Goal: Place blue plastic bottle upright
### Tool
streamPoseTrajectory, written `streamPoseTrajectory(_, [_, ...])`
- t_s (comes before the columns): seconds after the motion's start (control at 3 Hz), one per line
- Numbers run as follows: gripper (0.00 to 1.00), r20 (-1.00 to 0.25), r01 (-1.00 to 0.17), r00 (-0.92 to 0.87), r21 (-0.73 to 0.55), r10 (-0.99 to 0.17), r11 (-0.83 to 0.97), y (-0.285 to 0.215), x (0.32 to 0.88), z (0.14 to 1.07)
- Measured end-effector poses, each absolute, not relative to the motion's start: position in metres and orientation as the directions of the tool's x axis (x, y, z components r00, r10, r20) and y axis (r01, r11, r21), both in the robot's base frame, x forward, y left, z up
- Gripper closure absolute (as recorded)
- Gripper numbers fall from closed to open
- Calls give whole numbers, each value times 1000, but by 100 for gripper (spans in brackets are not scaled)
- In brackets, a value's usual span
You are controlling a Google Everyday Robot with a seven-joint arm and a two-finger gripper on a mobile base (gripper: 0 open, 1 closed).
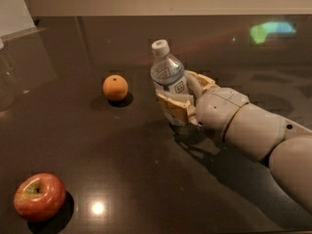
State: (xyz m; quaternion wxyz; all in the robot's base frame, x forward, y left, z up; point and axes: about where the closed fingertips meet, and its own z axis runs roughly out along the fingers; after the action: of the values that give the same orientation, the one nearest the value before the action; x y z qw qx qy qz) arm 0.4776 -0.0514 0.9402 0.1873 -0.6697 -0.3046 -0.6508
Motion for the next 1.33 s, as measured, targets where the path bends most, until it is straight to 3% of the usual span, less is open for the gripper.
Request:
streamPoseTrajectory(1.0, [100, 997, 656, 77, -43, 10, -754, -51, 488, 928])
streamPoseTrajectory(1.33, [82, 998, 665, 48, -70, -51, -744, -54, 492, 926])
